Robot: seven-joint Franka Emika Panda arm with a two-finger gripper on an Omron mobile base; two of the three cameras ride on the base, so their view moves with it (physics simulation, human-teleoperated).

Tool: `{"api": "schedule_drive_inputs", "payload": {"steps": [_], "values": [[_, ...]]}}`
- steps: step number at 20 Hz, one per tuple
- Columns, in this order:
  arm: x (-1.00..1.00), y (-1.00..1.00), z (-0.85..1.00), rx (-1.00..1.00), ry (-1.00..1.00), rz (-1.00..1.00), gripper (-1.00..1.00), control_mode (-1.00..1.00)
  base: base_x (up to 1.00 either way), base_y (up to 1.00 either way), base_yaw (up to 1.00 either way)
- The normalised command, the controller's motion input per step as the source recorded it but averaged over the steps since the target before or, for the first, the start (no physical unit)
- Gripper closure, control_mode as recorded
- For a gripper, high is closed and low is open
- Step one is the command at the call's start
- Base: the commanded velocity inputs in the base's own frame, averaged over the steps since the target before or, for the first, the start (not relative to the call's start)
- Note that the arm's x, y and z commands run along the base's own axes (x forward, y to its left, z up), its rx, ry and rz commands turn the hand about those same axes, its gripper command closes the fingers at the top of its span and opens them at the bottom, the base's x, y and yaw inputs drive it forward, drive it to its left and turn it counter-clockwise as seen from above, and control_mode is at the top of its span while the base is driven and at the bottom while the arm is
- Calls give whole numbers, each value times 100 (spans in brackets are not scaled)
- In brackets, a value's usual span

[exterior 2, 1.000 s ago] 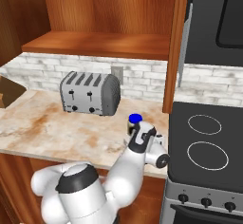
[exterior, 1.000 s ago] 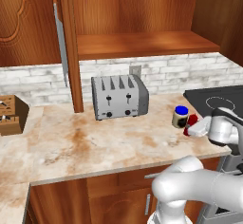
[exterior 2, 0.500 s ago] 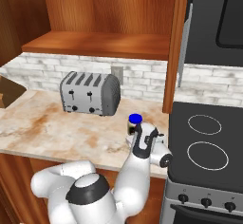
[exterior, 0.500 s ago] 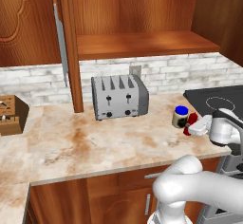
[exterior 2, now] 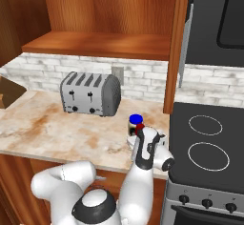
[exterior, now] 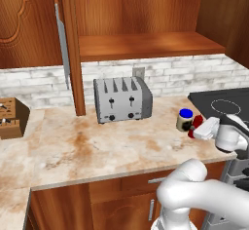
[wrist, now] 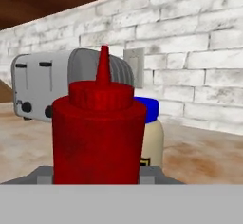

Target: Take 2 condiments from the cabinet and move them on the counter near the stove.Make sure the condiments are lined up with each other, next to each other.

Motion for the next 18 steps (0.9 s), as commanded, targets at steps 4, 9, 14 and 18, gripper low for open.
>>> {"api": "schedule_drive_inputs", "payload": {"steps": [4,9,14,18], "values": [[0,0,-1,0,-11,3,100,-100,0,0,0],[0,2,0,0,-6,3,100,-100,0,0,0],[3,8,0,0,0,2,100,-100,0,0,0],[6,6,-1,0,0,1,100,-100,0,0,0]]}}
